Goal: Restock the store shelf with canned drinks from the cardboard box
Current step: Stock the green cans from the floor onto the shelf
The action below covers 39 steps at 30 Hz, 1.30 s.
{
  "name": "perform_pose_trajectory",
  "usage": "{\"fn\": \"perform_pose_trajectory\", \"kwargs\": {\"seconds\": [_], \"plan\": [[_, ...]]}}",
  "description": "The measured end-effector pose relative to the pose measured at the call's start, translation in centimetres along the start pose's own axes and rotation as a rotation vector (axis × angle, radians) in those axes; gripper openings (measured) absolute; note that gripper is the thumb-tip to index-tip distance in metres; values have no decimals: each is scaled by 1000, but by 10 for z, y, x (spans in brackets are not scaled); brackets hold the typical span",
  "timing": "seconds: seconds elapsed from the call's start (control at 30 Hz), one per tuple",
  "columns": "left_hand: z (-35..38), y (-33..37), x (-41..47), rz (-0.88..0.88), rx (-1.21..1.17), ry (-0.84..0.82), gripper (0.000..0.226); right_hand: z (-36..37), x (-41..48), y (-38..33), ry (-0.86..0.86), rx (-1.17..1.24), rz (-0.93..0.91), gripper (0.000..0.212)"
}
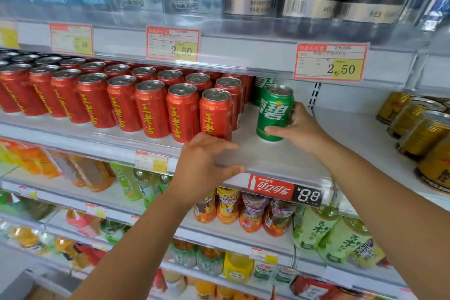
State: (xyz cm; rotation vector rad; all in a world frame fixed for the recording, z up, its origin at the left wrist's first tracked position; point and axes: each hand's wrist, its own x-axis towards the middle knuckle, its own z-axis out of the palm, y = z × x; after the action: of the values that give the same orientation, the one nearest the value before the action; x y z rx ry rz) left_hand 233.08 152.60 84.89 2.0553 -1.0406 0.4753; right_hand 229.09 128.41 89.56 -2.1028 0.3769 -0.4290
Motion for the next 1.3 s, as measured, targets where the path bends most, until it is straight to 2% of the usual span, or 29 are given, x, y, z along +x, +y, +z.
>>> {"fn": "perform_pose_trajectory", "kwargs": {"seconds": [0.07, 0.2, 0.57, 0.7, 0.8, 0.9, 1.03, 1.13, 1.23, 1.3], "plan": [[9, -5, -2, 32, -31, 40, 40, 3, 19, 5, 17, -10, 9, 85], [16, -10, -4, 64, -124, 92, 23, 11, 49, 12, 96, -65, -3, 81], [21, -15, -4, 143, -81, 117, 20, 38, 67, 7, 168, -3, -53, 62], [21, -14, -4, 124, -72, 102, 19, 36, 64, 2, 132, -62, -2, 65], [19, -14, -4, 101, -74, 90, 22, 24, 47, -6, 91, -112, 41, 66], [15, -7, -5, 65, -79, 130, 27, 3, 12, -11, 109, -137, 7, 60], [19, 25, -18, 238, -68, 182, 16, -35, -68, -3, 235, 19, -113, 32], [51, 58, -46, 293, -187, -14, 16, -56, -146, 13, 306, 169, -83, 22], [104, 80, -96, 238, -324, -348, 18, -64, -222, 53, 349, 258, 32, 17], [144, 85, -133, 173, -356, -594, 20, -58, -265, 97, 385, 268, 199, 15]]}}
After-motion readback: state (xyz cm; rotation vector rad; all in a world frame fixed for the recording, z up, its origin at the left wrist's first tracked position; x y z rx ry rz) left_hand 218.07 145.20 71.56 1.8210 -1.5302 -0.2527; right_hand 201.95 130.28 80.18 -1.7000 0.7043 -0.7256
